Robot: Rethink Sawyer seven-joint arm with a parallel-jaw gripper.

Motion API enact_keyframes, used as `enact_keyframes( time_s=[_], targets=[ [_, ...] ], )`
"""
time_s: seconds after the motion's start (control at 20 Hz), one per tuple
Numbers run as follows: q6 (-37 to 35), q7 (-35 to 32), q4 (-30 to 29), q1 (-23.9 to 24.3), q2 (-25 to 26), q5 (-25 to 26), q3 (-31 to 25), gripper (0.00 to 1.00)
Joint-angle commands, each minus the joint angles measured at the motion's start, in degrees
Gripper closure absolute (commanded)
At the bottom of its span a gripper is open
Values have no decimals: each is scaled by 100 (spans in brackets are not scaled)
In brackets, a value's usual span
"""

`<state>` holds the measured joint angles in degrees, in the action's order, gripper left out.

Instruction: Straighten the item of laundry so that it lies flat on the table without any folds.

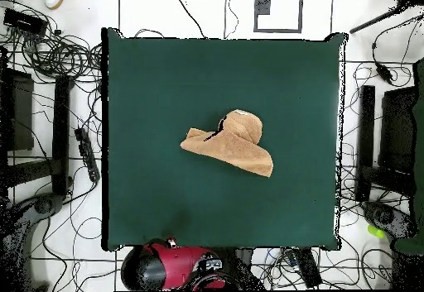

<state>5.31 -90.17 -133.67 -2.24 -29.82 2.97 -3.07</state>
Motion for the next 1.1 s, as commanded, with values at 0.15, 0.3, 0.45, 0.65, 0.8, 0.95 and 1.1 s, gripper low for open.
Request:
enact_keyframes(
  time_s=[0.15, 0.3, 0.45, 0.65, 0.8, 0.95, 1.1],
  targets=[
    [1325, -2165, -429, 1604, 765, 90, -1086, 0],
    [1231, -1983, -205, 1902, 1006, 100, -1168, 0],
    [944, -1728, 39, 2087, 1115, 32, -1179, 0],
    [748, -1447, 440, 2217, 1246, -23, -1153, 0],
    [468, -1130, 848, 2180, 1366, -74, -1007, 0],
    [430, -1019, 1161, 2365, 1556, -18, -1079, 0],
    [152, -949, 1426, 2356, 1555, -141, -1090, 0]
  ],
)
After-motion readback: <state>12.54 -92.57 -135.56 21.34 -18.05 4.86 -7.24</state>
